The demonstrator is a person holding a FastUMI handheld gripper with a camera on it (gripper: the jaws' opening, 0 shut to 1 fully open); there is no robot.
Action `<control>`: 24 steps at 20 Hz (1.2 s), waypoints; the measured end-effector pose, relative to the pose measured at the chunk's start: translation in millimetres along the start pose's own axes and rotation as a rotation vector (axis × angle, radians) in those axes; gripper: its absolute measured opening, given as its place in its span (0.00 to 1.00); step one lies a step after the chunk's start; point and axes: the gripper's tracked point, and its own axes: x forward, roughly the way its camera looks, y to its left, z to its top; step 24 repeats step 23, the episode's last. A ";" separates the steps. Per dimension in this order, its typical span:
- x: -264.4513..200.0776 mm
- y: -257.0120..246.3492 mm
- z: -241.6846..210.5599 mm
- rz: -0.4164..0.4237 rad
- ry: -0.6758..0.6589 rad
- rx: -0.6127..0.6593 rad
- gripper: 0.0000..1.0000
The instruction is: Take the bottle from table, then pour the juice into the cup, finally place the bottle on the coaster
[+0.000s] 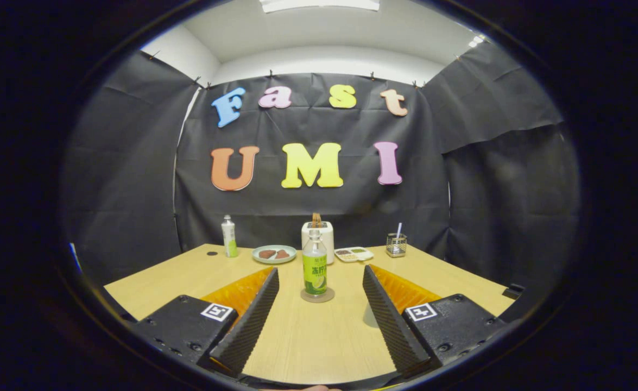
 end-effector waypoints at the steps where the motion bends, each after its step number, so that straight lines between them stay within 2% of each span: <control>1: -1.7 0.8 -0.1 0.001 -0.001 0.003 1.00; 24: -0.1 1.7 0.7 0.014 -0.007 0.020 1.00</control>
